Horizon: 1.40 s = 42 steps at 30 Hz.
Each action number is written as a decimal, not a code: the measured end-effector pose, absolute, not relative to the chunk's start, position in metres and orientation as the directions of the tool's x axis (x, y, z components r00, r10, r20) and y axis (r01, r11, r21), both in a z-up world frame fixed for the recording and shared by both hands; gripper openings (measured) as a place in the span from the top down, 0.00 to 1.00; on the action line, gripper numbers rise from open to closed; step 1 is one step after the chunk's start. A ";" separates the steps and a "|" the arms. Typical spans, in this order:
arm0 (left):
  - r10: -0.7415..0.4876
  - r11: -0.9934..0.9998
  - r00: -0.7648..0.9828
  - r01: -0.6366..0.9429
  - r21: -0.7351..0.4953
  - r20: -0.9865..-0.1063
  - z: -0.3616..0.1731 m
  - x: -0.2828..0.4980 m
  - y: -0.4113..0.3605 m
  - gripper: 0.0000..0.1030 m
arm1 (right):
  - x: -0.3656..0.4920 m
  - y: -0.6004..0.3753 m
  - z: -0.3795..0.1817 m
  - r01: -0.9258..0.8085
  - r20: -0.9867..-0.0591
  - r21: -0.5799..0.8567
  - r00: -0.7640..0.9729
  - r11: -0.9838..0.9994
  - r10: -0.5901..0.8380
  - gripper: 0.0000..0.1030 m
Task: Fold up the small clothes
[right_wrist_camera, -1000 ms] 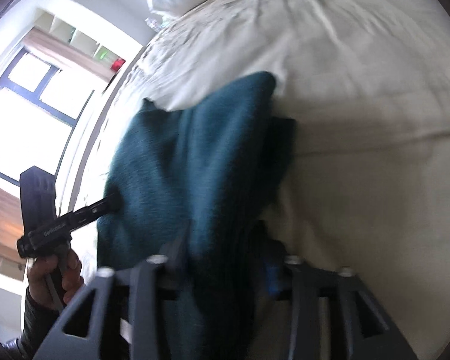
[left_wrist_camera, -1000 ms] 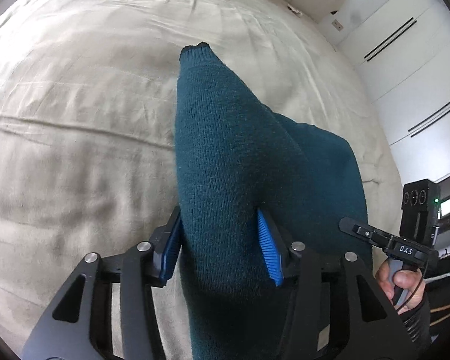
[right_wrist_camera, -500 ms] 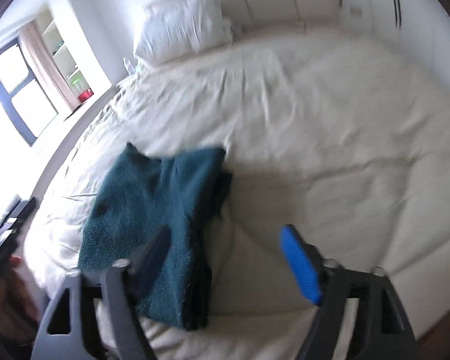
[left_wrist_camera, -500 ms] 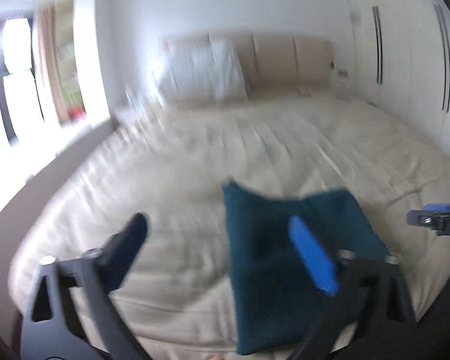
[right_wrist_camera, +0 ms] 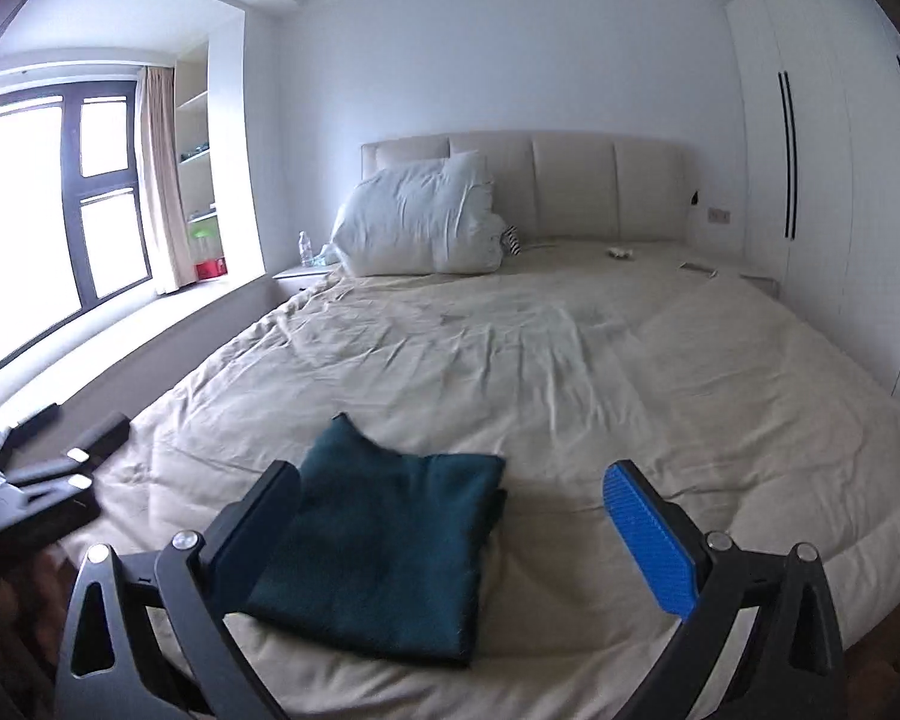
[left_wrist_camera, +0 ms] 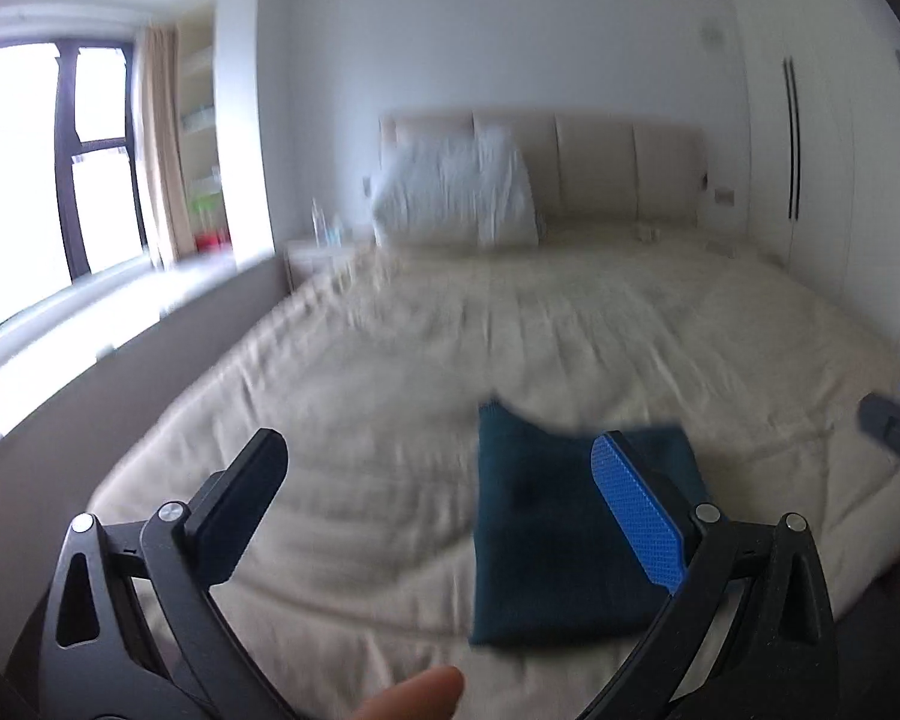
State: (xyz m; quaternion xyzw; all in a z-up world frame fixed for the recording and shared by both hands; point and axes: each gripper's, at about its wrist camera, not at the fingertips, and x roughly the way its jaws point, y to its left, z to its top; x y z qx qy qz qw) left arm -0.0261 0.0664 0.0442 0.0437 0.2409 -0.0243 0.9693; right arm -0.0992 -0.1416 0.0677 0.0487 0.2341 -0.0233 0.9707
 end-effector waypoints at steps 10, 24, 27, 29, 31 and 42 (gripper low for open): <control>-0.043 0.996 0.761 0.083 0.032 -0.647 -0.027 0.001 0.070 0.00 | -0.096 -0.128 0.033 0.132 -0.569 0.063 0.819 0.989 -0.073 0.00; -0.055 0.995 0.698 0.096 0.016 -0.713 -0.067 0.025 0.070 0.00 | -0.082 -0.124 -0.006 0.153 -0.664 0.073 0.745 0.985 -0.067 0.00; -0.054 0.995 0.694 0.099 0.021 -0.718 -0.070 0.026 0.068 0.00 | -0.079 -0.122 -0.011 0.150 -0.678 0.067 0.732 0.986 -0.065 0.00; -0.056 0.995 0.690 0.101 0.020 -0.721 -0.072 0.027 0.068 0.00 | -0.078 -0.121 -0.014 0.148 -0.687 0.068 0.724 0.987 -0.061 0.00; -0.056 0.995 0.687 0.101 0.018 -0.725 -0.074 0.029 0.068 0.00 | -0.076 -0.121 -0.016 0.146 -0.696 0.067 0.716 0.987 -0.059 0.00; -0.054 0.994 0.671 0.103 0.022 -0.740 -0.082 0.036 0.067 0.00 | -0.072 -0.121 -0.026 0.142 -0.720 0.076 0.693 0.987 -0.044 0.00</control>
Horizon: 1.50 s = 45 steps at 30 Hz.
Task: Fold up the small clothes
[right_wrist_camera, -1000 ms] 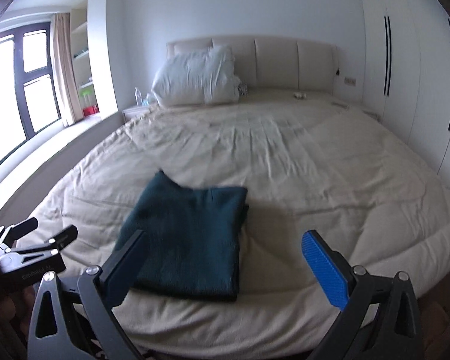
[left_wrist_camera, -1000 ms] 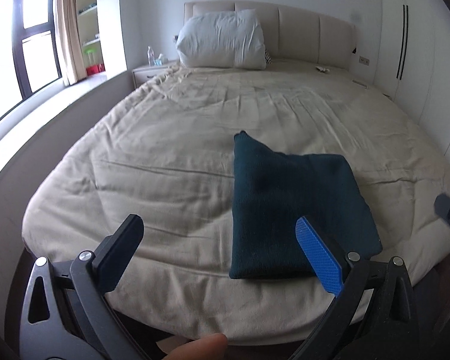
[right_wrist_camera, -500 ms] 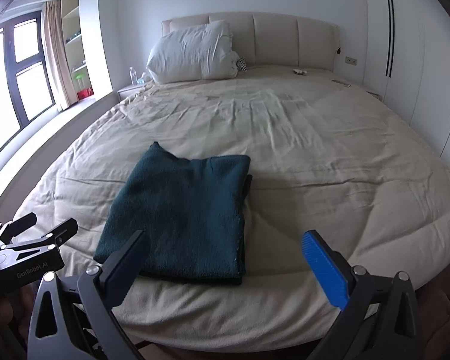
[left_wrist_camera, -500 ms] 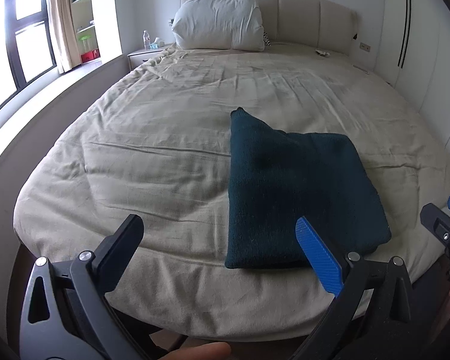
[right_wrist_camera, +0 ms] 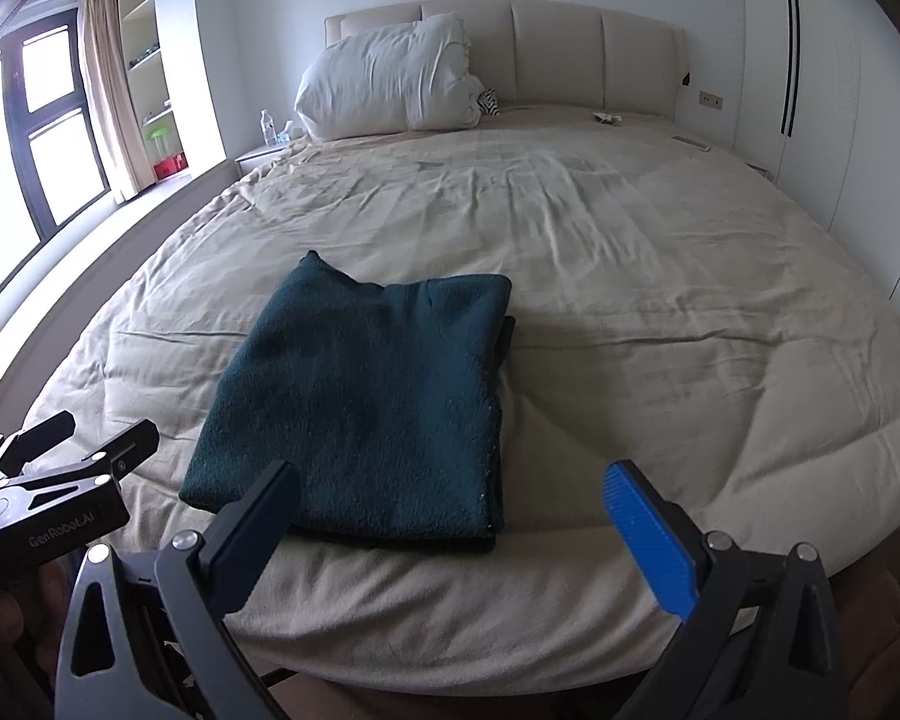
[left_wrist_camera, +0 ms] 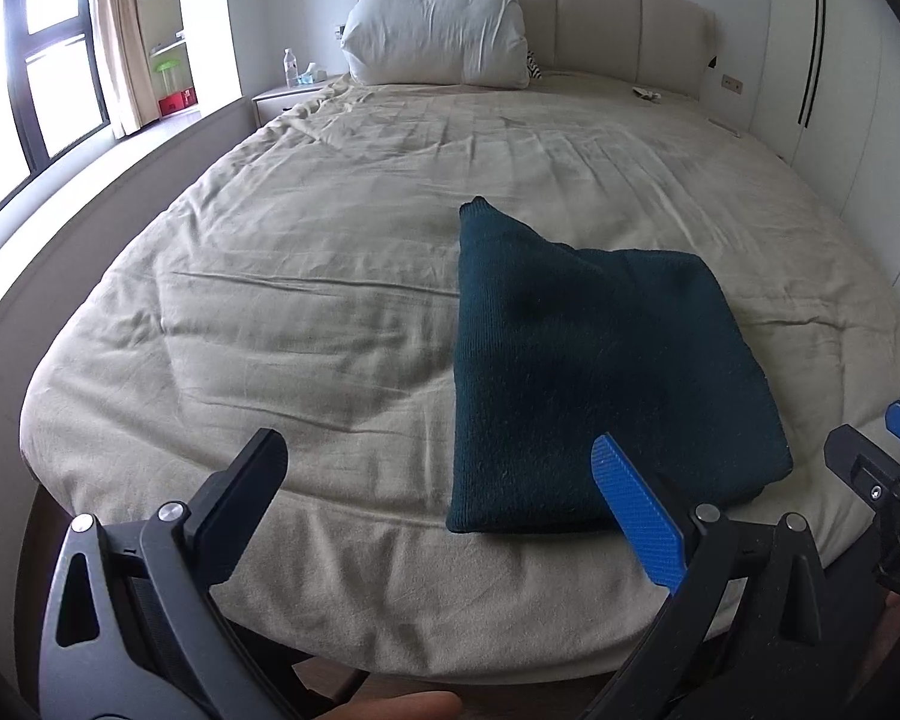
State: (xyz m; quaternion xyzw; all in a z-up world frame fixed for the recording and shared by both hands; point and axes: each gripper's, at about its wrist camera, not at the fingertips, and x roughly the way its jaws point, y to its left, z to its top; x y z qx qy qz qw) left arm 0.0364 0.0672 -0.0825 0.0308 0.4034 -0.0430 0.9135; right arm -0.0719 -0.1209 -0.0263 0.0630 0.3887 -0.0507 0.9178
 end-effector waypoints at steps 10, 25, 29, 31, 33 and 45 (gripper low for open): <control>-0.052 0.995 0.662 0.101 0.021 -0.747 -0.088 0.041 0.067 0.00 | -0.069 -0.122 -0.032 0.140 -0.731 0.081 0.682 0.987 -0.036 0.00; -0.054 0.994 0.656 0.108 0.022 -0.753 -0.093 0.044 0.068 0.00 | -0.066 -0.121 -0.036 0.137 -0.740 0.086 0.672 0.987 -0.029 0.00; -0.054 0.994 0.656 0.107 0.022 -0.753 -0.093 0.044 0.068 0.00 | -0.066 -0.121 -0.035 0.137 -0.740 0.086 0.672 0.987 -0.028 0.00; -0.054 0.994 0.656 0.107 0.022 -0.753 -0.093 0.044 0.068 0.00 | -0.066 -0.121 -0.035 0.137 -0.739 0.085 0.673 0.987 -0.030 0.00; -0.054 0.994 0.656 0.108 0.022 -0.753 -0.093 0.044 0.068 0.00 | -0.066 -0.121 -0.035 0.138 -0.739 0.086 0.673 0.987 -0.030 0.00; -0.054 0.994 0.654 0.109 0.023 -0.754 -0.094 0.045 0.068 0.00 | -0.066 -0.122 -0.035 0.137 -0.740 0.086 0.672 0.987 -0.029 0.00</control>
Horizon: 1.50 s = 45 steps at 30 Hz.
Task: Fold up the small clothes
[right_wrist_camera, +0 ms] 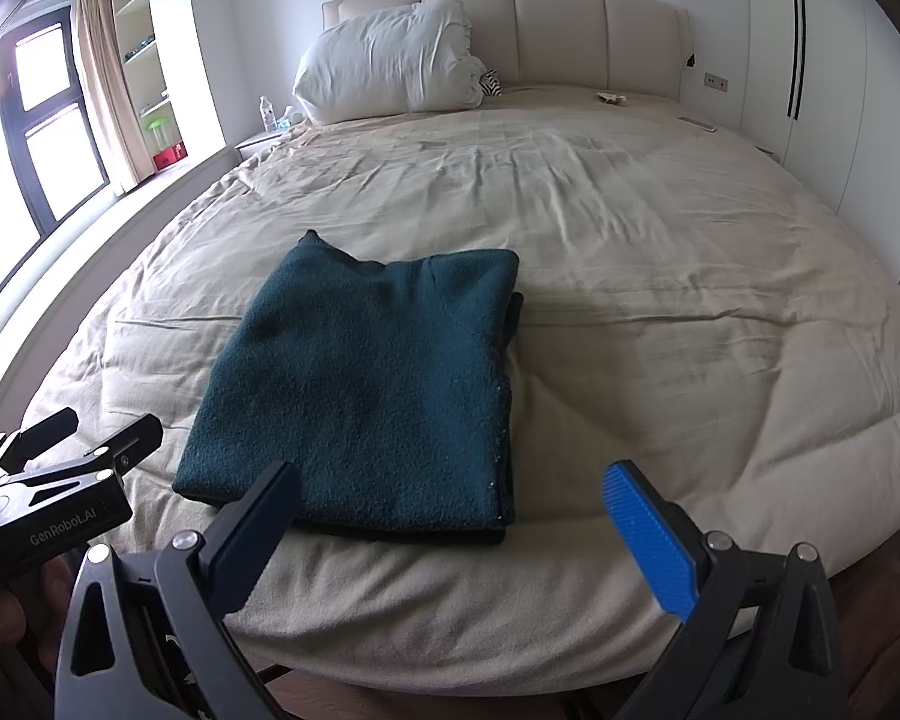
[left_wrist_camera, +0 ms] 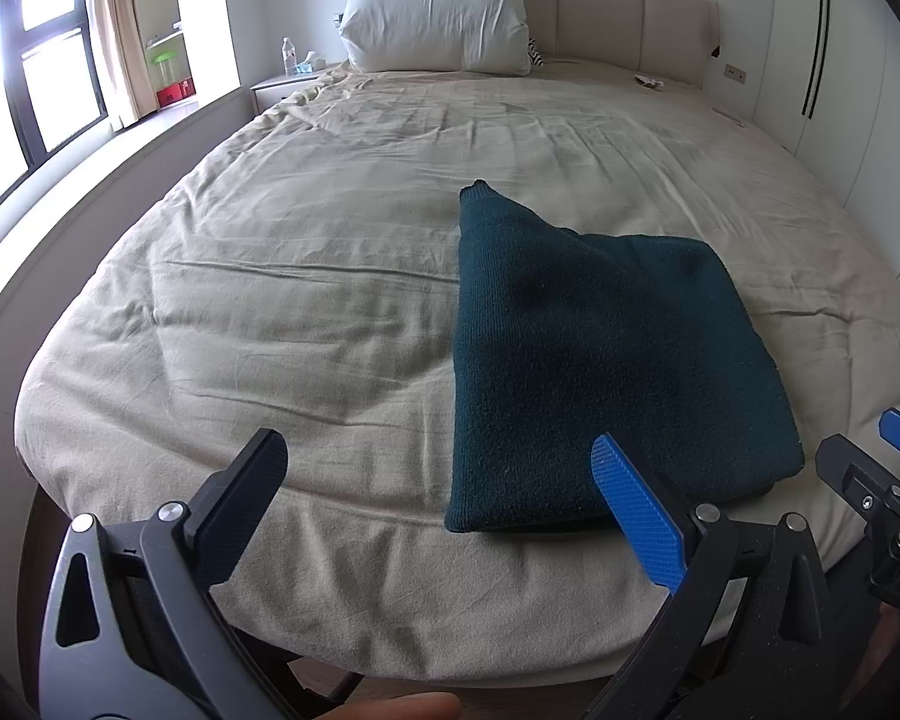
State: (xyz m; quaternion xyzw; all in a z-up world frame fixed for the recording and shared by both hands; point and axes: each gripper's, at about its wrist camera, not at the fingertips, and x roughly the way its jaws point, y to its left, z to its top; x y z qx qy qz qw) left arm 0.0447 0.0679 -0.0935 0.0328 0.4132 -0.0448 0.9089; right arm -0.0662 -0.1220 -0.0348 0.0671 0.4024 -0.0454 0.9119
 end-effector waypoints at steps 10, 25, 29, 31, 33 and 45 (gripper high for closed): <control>-0.055 0.994 0.654 0.109 0.022 -0.755 -0.094 0.045 0.068 0.00 | -0.066 -0.123 -0.035 0.136 -0.741 0.087 0.671 0.987 -0.027 0.00; -0.056 0.994 0.652 0.111 0.021 -0.757 -0.096 0.044 0.069 0.00 | -0.067 -0.122 -0.036 0.135 -0.743 0.087 0.668 0.987 -0.026 0.00; -0.057 0.994 0.652 0.111 0.021 -0.756 -0.098 0.043 0.069 0.00 | -0.066 -0.123 -0.036 0.135 -0.743 0.088 0.669 0.987 -0.025 0.00; -0.058 0.994 0.651 0.112 0.021 -0.757 -0.097 0.044 0.069 0.00 | -0.066 -0.123 -0.036 0.135 -0.744 0.088 0.668 0.987 -0.025 0.00; -0.057 0.994 0.651 0.112 0.021 -0.757 -0.098 0.043 0.069 0.00 | -0.067 -0.123 -0.036 0.135 -0.745 0.089 0.667 0.987 -0.024 0.00; -0.057 0.993 0.648 0.113 0.022 -0.759 -0.101 0.041 0.069 0.00 | -0.066 -0.125 -0.035 0.133 -0.745 0.089 0.667 0.987 -0.022 0.00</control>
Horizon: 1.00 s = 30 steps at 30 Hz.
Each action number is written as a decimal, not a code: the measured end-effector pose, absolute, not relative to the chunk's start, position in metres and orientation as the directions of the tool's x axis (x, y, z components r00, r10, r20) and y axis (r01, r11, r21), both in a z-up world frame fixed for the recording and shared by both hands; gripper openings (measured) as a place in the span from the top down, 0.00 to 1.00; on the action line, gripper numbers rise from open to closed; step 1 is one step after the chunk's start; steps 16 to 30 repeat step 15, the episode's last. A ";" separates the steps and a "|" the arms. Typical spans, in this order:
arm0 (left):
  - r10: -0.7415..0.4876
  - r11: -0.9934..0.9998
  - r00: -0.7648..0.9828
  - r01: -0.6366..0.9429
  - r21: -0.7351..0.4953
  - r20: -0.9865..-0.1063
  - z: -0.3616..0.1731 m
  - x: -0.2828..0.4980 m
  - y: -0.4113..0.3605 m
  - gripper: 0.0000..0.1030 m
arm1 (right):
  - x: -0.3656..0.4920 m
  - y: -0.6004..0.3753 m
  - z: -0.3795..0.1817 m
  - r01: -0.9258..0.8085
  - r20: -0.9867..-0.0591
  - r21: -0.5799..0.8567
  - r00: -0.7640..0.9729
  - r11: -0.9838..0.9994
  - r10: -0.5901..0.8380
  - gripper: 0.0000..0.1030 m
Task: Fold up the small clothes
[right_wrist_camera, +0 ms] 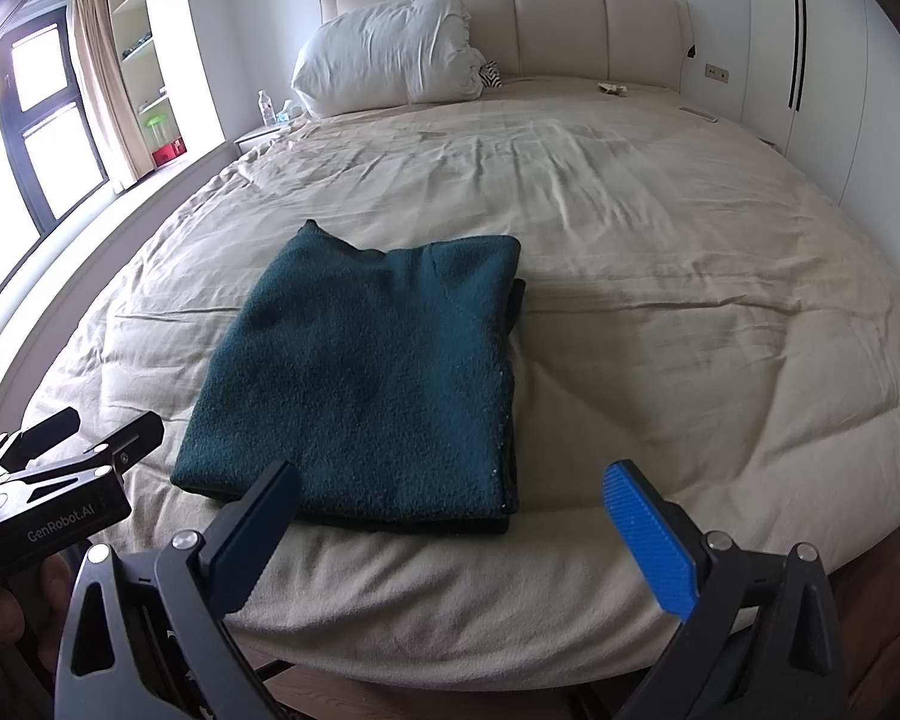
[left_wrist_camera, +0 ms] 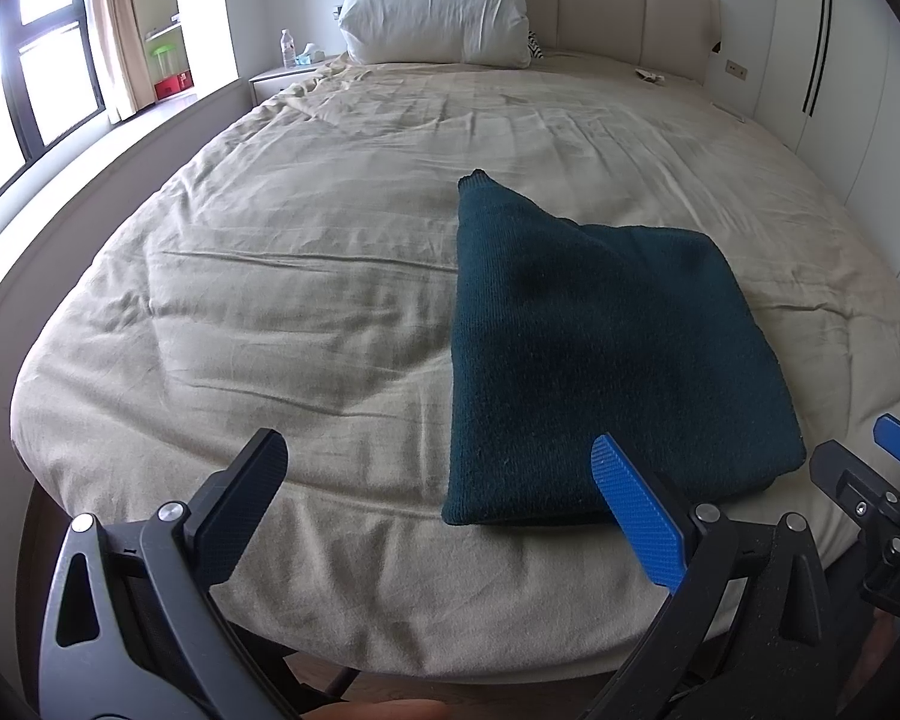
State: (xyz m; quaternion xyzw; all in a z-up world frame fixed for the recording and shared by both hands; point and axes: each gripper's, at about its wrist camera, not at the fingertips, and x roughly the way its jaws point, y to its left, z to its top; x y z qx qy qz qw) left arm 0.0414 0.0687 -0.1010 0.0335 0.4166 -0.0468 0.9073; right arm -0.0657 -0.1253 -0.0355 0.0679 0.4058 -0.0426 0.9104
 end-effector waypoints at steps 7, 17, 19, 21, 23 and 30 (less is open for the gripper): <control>-0.062 0.993 0.644 0.120 0.020 -0.762 -0.104 0.041 0.070 0.00 | -0.066 -0.126 -0.035 0.133 -0.746 0.091 0.666 0.987 -0.021 0.00; -0.071 0.992 0.642 0.128 0.015 -0.763 -0.103 0.044 0.072 0.00 | -0.069 -0.124 -0.037 0.132 -0.747 0.094 0.665 0.987 -0.018 0.00; -0.071 0.992 0.642 0.128 0.015 -0.763 -0.103 0.044 0.072 0.00 | -0.069 -0.124 -0.037 0.132 -0.747 0.094 0.665 0.987 -0.018 0.00; -0.071 0.992 0.642 0.128 0.015 -0.763 -0.103 0.044 0.072 0.00 | -0.069 -0.124 -0.037 0.132 -0.747 0.094 0.665 0.987 -0.018 0.00; -0.071 0.992 0.642 0.128 0.015 -0.763 -0.103 0.044 0.072 0.00 | -0.069 -0.124 -0.037 0.132 -0.747 0.094 0.665 0.987 -0.018 0.00; -0.071 0.992 0.642 0.128 0.015 -0.763 -0.103 0.044 0.072 0.00 | -0.069 -0.124 -0.037 0.132 -0.747 0.094 0.665 0.987 -0.018 0.00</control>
